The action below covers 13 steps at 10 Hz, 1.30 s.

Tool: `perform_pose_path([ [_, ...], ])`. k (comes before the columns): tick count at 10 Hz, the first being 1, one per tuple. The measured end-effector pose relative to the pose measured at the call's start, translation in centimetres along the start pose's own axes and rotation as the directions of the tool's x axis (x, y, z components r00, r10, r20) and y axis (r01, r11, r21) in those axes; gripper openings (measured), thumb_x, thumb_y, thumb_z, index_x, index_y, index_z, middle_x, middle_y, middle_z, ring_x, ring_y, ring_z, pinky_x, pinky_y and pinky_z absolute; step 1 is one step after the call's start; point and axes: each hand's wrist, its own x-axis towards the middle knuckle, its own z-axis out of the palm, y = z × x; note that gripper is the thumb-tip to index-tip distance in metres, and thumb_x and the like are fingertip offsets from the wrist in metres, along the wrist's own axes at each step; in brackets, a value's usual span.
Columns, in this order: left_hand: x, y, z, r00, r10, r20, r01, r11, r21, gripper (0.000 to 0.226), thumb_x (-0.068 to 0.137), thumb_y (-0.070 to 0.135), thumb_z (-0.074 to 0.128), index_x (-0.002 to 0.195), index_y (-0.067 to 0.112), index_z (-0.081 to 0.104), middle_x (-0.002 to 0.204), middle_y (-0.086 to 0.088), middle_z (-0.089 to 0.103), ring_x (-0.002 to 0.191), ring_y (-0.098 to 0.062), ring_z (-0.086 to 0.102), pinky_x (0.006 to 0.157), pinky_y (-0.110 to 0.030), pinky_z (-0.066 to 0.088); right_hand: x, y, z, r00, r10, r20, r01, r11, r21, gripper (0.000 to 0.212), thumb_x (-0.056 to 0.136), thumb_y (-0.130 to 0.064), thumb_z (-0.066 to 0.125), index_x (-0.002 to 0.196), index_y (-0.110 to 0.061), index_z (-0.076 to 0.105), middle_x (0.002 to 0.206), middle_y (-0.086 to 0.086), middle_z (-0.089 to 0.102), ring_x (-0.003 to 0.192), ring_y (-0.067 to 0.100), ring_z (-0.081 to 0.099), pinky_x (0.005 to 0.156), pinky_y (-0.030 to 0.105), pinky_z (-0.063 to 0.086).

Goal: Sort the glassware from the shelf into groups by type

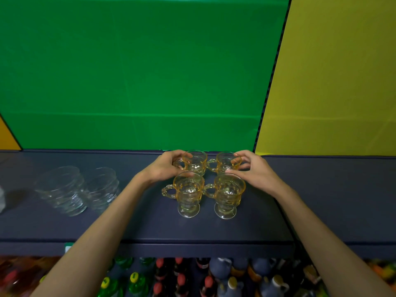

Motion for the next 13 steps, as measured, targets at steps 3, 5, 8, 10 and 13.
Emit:
perform_pose_path([
  [3, -1.1, -0.3, 0.2, 1.000, -0.007, -0.015, 0.007, 0.999, -0.041, 0.062, 0.073, 0.022, 0.089, 0.129, 0.024, 0.062, 0.121, 0.011, 0.065, 0.085, -0.010, 0.064, 0.072, -0.021, 0.055, -1.0, -0.9, 0.0, 0.999, 0.025, 0.025, -0.026, 0.999, 0.027, 0.087, 0.056, -0.050, 0.084, 0.133, -0.022, 0.053, 0.114, -0.010, 0.067, 0.099, 0.004, 0.067, 0.086, 0.033, 0.058],
  [5, -1.3, -0.7, 0.2, 1.000, -0.004, -0.027, 0.003, 0.998, -0.058, 0.061, 0.070, 0.021, 0.090, 0.125, 0.024, 0.064, 0.120, 0.007, 0.067, 0.084, -0.014, 0.062, 0.077, -0.027, 0.057, -1.4, -1.3, 0.2, 0.999, 0.037, 0.017, -0.038, 0.999, 0.038, 0.077, 0.068, -0.036, 0.088, 0.135, -0.019, 0.053, 0.114, -0.010, 0.066, 0.098, 0.004, 0.066, 0.083, 0.030, 0.058],
  [8, -1.5, -0.6, 0.2, 1.000, -0.009, -0.022, 0.008, 0.999, -0.045, 0.065, 0.072, 0.019, 0.089, 0.131, 0.022, 0.061, 0.118, 0.009, 0.066, 0.077, -0.002, 0.064, 0.076, -0.023, 0.057, -1.6, -1.6, 0.2, 0.998, 0.051, 0.038, -0.052, 0.998, 0.032, 0.093, 0.056, -0.051, 0.082, 0.138, -0.021, 0.050, 0.121, -0.008, 0.065, 0.098, 0.007, 0.067, 0.085, 0.034, 0.058],
  [10, -1.7, -0.1, 0.3, 0.999, -0.015, -0.035, 0.015, 1.000, 0.008, 0.063, 0.076, 0.014, 0.086, 0.133, 0.021, 0.059, 0.096, 0.016, 0.063, 0.076, 0.001, 0.063, 0.066, -0.014, 0.051, -1.9, -1.4, -0.4, 0.997, 0.043, 0.070, -0.045, 0.999, 0.024, 0.082, 0.069, -0.033, 0.088, 0.140, -0.020, 0.048, 0.121, -0.010, 0.063, 0.097, 0.000, 0.065, 0.080, 0.024, 0.055],
  [13, -1.6, 1.2, -1.8, 1.000, 0.001, -0.005, 0.000, 0.974, 0.226, 0.081, 0.071, 0.011, 0.090, 0.142, 0.025, 0.052, 0.129, 0.007, 0.061, 0.110, -0.012, 0.062, 0.085, -0.017, 0.049, -2.1, -1.2, -2.8, 1.000, 0.024, 0.013, -0.024, 0.999, -0.027, 0.062, 0.085, 0.013, 0.048, 0.138, -0.019, 0.051, 0.131, -0.001, 0.061, 0.111, 0.013, 0.063, 0.091, 0.034, 0.054],
])
